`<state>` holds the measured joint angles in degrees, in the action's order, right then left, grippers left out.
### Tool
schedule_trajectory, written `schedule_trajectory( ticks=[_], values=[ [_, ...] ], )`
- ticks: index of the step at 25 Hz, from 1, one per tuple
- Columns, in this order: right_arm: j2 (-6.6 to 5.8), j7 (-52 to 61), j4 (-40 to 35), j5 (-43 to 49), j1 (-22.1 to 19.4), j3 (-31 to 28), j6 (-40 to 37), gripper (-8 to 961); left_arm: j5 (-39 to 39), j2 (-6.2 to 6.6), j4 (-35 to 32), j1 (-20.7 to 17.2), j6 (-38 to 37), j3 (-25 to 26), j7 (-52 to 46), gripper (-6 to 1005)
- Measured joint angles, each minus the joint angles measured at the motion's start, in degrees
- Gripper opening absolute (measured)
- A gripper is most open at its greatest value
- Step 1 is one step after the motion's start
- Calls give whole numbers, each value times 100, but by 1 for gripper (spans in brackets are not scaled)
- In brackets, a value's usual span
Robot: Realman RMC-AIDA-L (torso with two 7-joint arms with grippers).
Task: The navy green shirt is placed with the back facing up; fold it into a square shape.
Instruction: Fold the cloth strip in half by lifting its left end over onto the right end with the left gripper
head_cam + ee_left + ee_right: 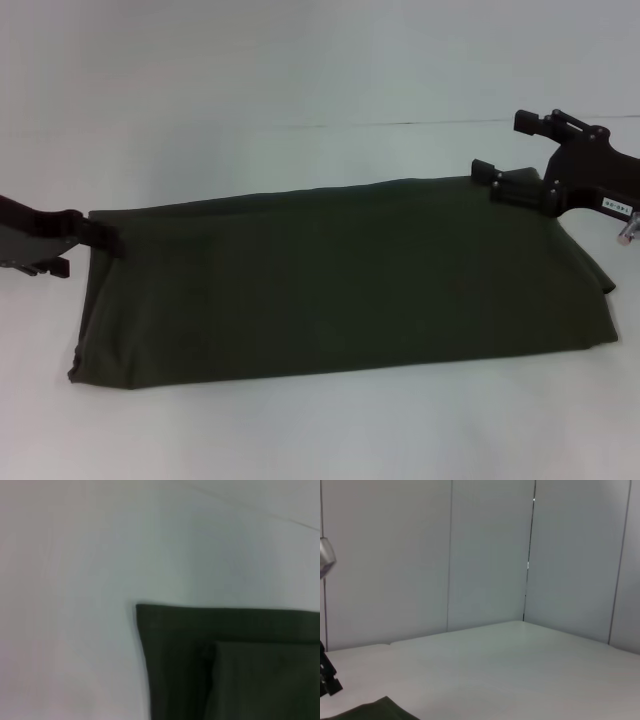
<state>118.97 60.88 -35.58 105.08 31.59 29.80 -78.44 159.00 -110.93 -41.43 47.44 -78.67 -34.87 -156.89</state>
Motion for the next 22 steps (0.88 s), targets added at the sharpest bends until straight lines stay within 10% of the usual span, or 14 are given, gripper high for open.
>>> schedule_trajectory(
  ticks=[10,22],
  values=[
    [-41,20,-2,79,6,369,48,941,141,-40,451,59,614,-265,-6,865],
    [-461,128,125,548,-78,628,-1143,941,263,-45,500,91,737,-424,-26,865]
  ],
)
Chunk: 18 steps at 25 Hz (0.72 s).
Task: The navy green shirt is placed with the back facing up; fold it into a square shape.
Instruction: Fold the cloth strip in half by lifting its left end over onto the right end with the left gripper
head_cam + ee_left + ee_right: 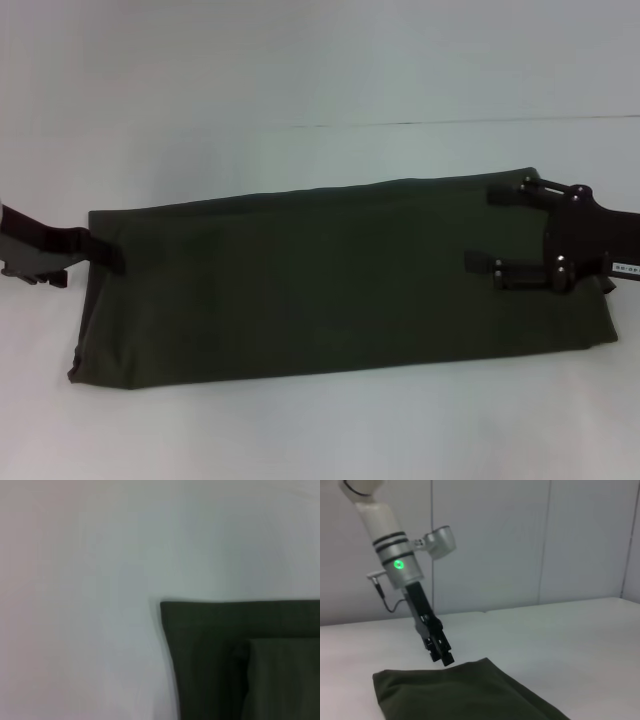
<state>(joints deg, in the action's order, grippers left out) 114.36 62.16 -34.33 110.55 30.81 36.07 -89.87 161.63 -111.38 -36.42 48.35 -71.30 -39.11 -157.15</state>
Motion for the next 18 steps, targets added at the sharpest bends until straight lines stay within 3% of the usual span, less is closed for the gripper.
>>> schedule_trajectory(
  ticks=[18],
  values=[
    [58,4,-29,11,-7,-10,10,941,15,-38,396,156,266,-71,47,864]
  ],
)
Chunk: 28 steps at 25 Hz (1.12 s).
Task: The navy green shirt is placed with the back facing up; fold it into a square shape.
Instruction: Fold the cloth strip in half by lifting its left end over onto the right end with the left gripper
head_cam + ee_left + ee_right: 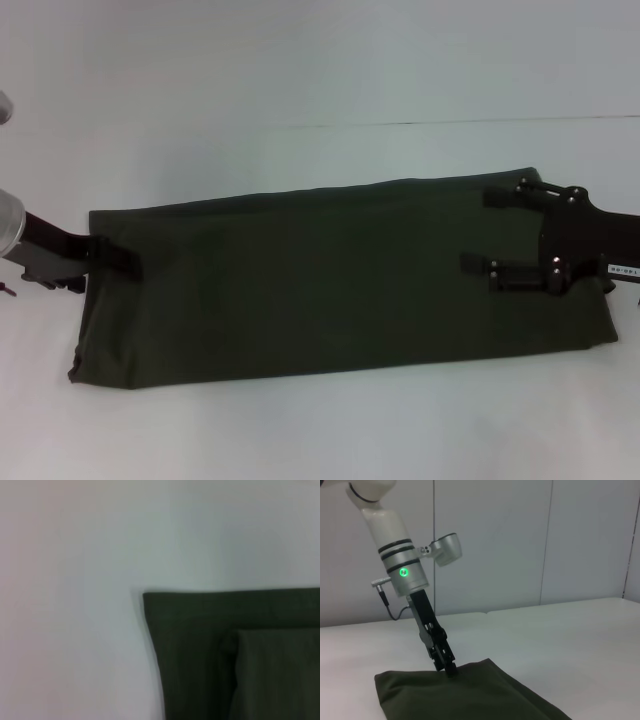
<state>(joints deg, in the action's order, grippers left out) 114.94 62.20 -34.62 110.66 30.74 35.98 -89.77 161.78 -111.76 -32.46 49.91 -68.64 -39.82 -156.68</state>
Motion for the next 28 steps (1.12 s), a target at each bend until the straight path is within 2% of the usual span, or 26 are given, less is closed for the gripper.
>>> schedule_trajectory(
  ticks=[28],
  values=[
    [10,3,-10,-36,45,-26,-9,942,36,-12,168,60,204,-157,-58,864]
  ],
)
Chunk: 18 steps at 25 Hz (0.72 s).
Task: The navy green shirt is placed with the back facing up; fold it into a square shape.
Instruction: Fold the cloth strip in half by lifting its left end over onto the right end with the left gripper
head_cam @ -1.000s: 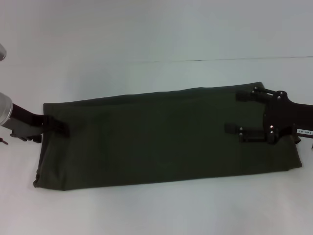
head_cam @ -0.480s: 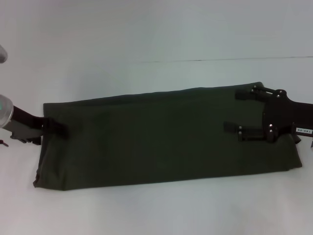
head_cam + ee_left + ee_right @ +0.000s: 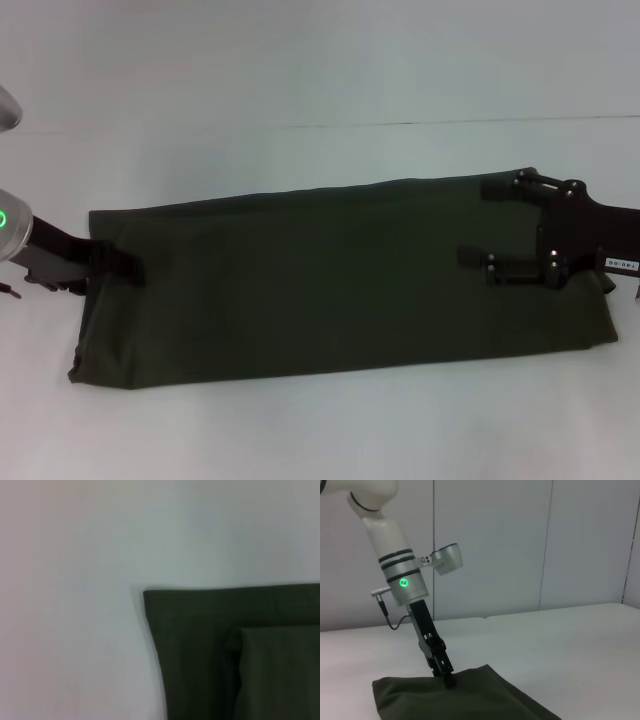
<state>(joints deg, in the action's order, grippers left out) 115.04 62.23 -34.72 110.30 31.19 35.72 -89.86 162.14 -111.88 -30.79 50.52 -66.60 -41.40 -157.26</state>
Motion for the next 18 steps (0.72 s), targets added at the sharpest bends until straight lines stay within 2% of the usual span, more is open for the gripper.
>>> schedule_trajectory(
  ticks=[18],
  values=[
    [0,-6,-11,-1,20,-13,13,942,45,42,49,84,0,1,-13,865]
  ],
)
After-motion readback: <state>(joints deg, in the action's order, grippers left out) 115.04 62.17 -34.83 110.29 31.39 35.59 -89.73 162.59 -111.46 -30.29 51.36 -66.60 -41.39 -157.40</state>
